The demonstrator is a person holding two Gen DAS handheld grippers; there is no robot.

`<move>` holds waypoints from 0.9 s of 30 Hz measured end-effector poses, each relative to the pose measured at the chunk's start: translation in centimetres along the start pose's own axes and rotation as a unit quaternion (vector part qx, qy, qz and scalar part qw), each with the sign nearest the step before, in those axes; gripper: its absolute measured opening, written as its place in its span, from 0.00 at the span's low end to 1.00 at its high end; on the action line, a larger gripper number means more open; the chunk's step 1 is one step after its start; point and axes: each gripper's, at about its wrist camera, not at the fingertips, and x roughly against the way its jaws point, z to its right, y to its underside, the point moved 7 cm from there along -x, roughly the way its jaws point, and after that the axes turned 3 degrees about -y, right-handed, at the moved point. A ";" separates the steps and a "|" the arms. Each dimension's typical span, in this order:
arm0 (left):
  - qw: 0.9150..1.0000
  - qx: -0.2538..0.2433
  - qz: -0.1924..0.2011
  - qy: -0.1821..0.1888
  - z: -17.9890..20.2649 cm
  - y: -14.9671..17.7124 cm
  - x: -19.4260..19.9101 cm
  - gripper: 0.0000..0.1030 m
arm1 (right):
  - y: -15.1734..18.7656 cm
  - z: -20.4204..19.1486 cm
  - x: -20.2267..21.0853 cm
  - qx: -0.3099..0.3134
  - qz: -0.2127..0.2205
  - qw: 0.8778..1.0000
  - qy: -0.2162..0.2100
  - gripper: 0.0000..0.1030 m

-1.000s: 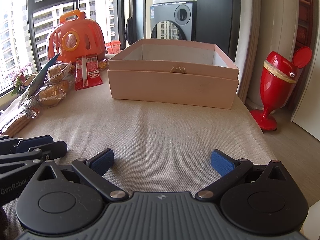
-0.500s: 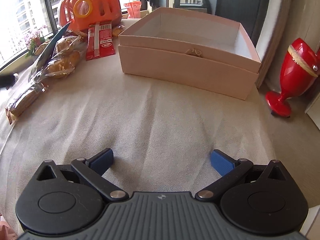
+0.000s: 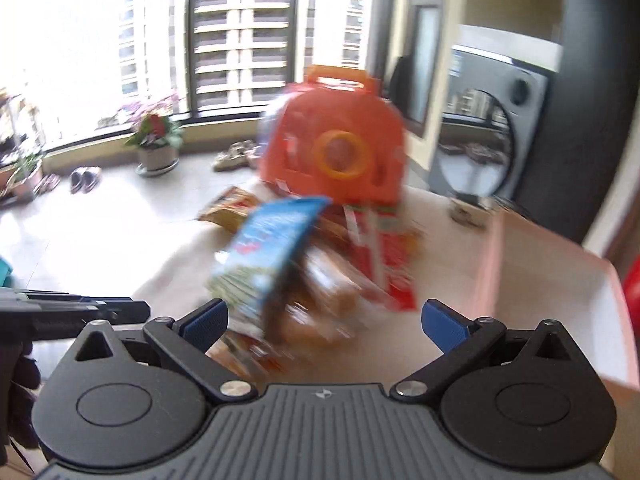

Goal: Organize snacks

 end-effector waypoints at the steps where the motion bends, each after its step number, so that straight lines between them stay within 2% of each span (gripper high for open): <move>1: 1.000 0.001 -0.003 -0.004 -0.6 0.2 0.1 0.26 | -0.8 -1.2 -1.2 0.011 -0.003 1.000 -0.002 1.00; 3: 1.000 0.014 -0.013 -0.002 -1.6 0.5 0.0 0.26 | -2.6 -3.7 -3.4 0.037 -0.003 0.999 -0.007 1.00; 5: 0.999 0.029 -0.029 0.016 -2.1 0.9 -0.2 0.26 | -4.6 -6.0 -6.1 0.069 -0.006 0.998 -0.006 1.00; 7: 0.999 0.029 -0.033 0.025 -2.3 1.0 -0.2 0.26 | -6.6 -7.4 -9.7 0.080 -0.024 0.997 0.000 1.00; 11: 0.999 0.017 -0.037 0.032 -2.3 1.1 -0.1 0.26 | -9.5 -8.4 -16.8 0.052 -0.079 0.995 0.011 1.00; 15: 0.999 0.001 -0.037 0.036 -2.0 1.2 0.0 0.26 | -10.4 -8.6 -21.2 0.021 -0.117 0.993 0.019 0.99; 16: 0.999 0.002 -0.037 0.038 -2.0 1.2 0.0 0.26 | -10.3 -8.7 -21.8 0.012 -0.127 0.992 0.014 0.92; 17: 0.999 0.003 -0.037 0.040 -2.0 1.2 0.0 0.26 | -9.9 -8.9 -22.1 0.007 -0.141 0.990 0.002 0.80; 18: 0.998 0.004 -0.037 0.041 -2.1 1.2 0.0 0.26 | -9.4 -9.1 -22.1 0.010 -0.157 0.988 -0.007 0.74; 20: 0.998 0.005 -0.036 0.042 -2.1 1.1 0.0 0.26 | -8.5 -9.6 -21.0 0.045 -0.158 0.986 -0.005 0.63; 22: 0.999 0.001 -0.036 0.040 -2.1 1.1 0.0 0.26 | -7.5 -10.0 -19.4 0.065 -0.162 0.984 -0.025 0.55; 27: 0.999 -0.014 -0.035 0.030 -1.3 1.2 0.1 0.27 | -4.6 -8.9 -12.5 0.046 -0.173 0.979 -0.095 0.48</move>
